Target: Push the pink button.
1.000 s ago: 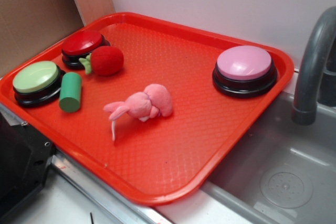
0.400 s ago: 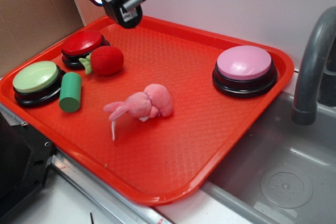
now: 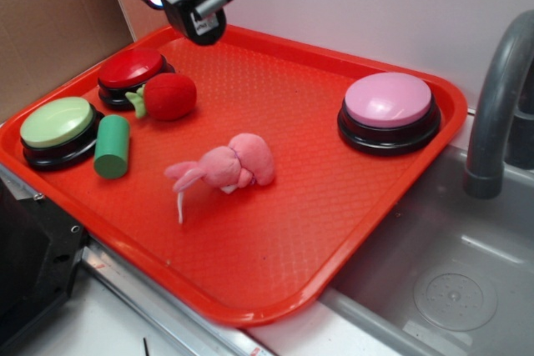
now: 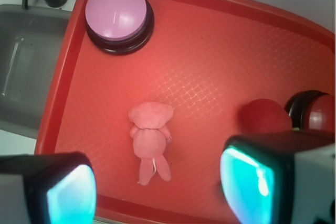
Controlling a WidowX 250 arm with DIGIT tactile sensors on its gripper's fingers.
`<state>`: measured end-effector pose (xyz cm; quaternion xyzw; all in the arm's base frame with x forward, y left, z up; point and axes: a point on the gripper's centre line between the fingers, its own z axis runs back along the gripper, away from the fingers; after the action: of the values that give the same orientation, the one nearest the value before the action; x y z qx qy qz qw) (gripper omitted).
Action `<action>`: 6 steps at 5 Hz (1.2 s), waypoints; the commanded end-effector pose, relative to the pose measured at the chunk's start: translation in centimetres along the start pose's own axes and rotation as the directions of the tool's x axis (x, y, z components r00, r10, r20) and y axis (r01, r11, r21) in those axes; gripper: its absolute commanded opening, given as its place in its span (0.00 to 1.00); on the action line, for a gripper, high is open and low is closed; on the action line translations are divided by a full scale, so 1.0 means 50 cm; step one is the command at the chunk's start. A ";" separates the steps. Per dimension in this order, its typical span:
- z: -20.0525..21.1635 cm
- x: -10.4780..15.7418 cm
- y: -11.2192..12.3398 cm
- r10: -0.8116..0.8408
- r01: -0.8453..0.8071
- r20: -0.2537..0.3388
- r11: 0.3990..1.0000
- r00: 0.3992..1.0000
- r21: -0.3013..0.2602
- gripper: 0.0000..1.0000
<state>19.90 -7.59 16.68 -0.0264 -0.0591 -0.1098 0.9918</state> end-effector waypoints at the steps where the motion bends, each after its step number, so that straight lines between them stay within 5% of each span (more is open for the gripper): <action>1: -0.025 0.106 -0.072 0.054 -0.055 0.037 0.998 0.998 0.006 1.00; 4: -0.131 0.223 -0.067 0.005 -0.013 0.093 0.996 0.996 0.083 1.00; 6: -0.206 0.250 -0.070 -0.092 0.093 0.112 0.996 0.989 0.003 1.00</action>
<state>31.64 -13.97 6.59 -0.0256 -0.0907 -0.1568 0.9831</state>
